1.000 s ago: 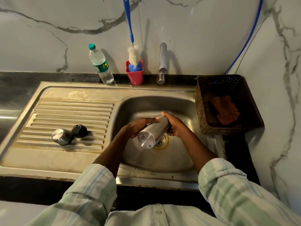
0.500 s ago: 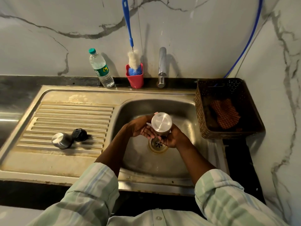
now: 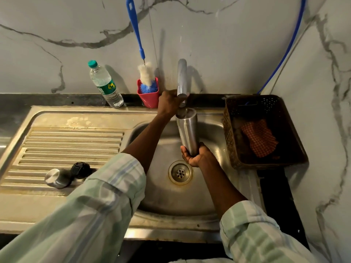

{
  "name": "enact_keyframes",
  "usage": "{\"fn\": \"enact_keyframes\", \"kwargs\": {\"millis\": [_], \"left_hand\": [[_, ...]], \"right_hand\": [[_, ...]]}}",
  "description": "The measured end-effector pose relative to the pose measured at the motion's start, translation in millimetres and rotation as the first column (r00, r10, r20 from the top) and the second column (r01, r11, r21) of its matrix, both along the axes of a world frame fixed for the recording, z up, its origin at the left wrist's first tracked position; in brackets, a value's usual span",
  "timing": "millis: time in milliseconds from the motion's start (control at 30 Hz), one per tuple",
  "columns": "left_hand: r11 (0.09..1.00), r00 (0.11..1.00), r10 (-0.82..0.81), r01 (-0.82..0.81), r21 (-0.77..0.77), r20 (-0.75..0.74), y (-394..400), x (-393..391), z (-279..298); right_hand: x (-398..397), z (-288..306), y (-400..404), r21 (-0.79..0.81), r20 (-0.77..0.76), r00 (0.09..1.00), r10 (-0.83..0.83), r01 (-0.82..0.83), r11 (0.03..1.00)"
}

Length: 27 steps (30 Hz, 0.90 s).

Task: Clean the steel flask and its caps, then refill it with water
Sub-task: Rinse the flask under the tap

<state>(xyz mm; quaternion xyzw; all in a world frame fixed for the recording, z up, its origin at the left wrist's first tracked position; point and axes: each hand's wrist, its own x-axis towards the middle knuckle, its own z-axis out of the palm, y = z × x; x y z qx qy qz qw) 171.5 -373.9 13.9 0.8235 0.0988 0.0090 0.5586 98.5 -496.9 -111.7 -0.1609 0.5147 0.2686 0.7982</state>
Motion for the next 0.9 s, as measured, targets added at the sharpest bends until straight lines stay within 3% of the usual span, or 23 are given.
{"fn": "enact_keyframes", "kwargs": {"millis": [133, 333, 467, 767, 900], "left_hand": [[0.985, 0.995, 0.077, -0.086, 0.148, 0.067, 2, 4, -6], [0.990, 0.998, 0.001, -0.011, 0.138, 0.069, 1, 7, 2], [0.989, 0.997, 0.058, -0.063, 0.132, 0.042, -1, 10, -2], [0.950, 0.985, 0.170, -0.175, -0.258, -0.040, 21, 11, -28], [0.951, 0.986, 0.166, -0.160, -0.265, 0.001, 17, -2, -31]], "right_hand": [[5, -2, 2, -0.036, 0.035, 0.998, 0.042, -0.041, 0.999], [10, -3, 9, -0.033, 0.053, 0.997, 0.055, -0.053, 0.998], [12, -1, 10, -0.026, 0.075, 0.994, 0.079, -0.077, 0.997], [14, 1, 16, -0.019, 0.085, 0.988, 0.129, -0.128, 0.992], [14, 3, 16, -0.018, 0.075, 0.990, 0.123, -0.122, 0.992]]}}
